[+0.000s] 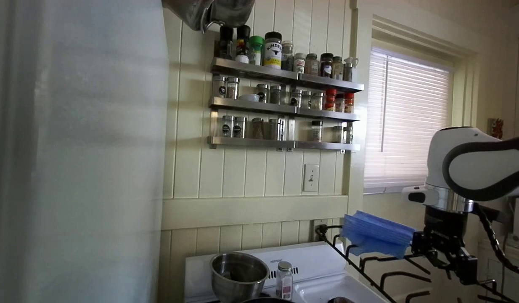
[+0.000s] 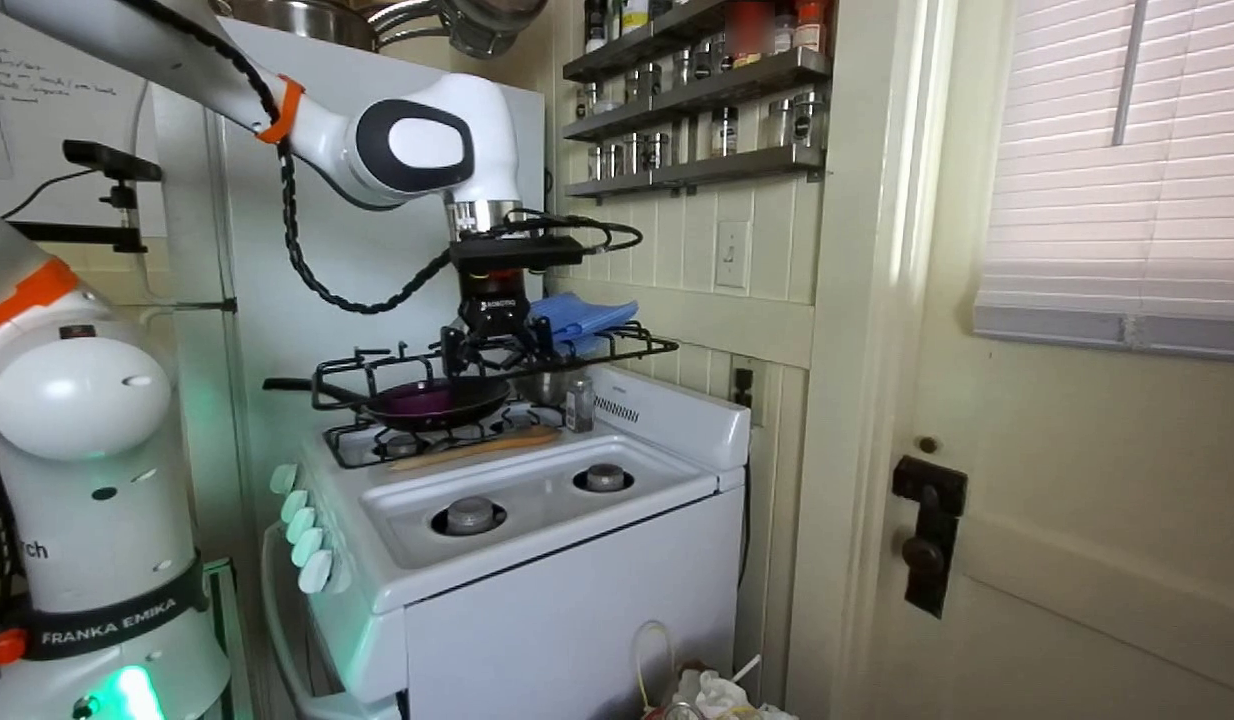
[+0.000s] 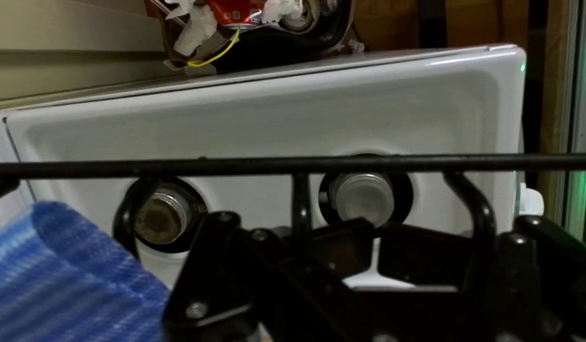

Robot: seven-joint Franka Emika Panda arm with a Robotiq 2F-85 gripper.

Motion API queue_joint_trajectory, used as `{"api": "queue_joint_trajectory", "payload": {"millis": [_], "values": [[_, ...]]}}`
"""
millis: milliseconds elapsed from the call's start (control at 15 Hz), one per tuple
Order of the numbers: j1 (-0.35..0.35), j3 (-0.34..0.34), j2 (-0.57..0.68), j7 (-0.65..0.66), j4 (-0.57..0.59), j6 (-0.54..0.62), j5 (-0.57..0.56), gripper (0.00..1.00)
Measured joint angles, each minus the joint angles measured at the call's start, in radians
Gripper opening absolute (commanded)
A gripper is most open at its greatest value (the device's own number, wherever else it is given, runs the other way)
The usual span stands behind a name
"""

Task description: Move the black grate on top to the right side of the stove,

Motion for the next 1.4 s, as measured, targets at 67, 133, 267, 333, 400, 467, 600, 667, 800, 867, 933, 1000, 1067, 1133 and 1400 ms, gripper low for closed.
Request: {"api": "queue_joint_trajectory", "payload": {"millis": [67, 133, 267, 333, 400, 467, 600, 667, 800, 867, 933, 1000, 1067, 1133, 1400], "values": [[-0.010, 0.000, 0.008, -0.015, 0.001, 0.000, -0.006, 0.00], [-0.016, 0.003, 0.020, -0.024, 0.001, 0.003, -0.011, 0.00], [-0.021, 0.013, 0.053, -0.033, 0.002, 0.032, -0.022, 0.00], [-0.022, 0.019, 0.074, -0.033, 0.002, 0.055, -0.026, 0.00], [-0.023, 0.025, 0.098, -0.033, 0.002, 0.081, -0.029, 0.00], [-0.026, 0.031, 0.124, -0.033, 0.002, 0.112, -0.032, 0.00], [-0.034, 0.046, 0.180, -0.026, 0.002, 0.185, -0.036, 0.00], [-0.038, 0.055, 0.206, -0.019, 0.002, 0.220, -0.036, 0.00], [-0.046, 0.074, 0.248, 0.009, 0.005, 0.260, -0.036, 0.00], [-0.048, 0.079, 0.261, 0.015, 0.008, 0.264, -0.036, 0.00], [-0.050, 0.081, 0.267, 0.017, 0.010, 0.265, -0.036, 0.00], [-0.051, 0.082, 0.272, 0.016, 0.009, 0.265, -0.036, 0.00], [-0.052, 0.081, 0.279, 0.011, 0.004, 0.265, -0.032, 0.00], [-0.052, 0.079, 0.290, 0.006, -0.001, 0.265, -0.029, 0.00], [-0.052, 0.056, 0.354, -0.069, -0.033, 0.313, 0.013, 0.00]]}}
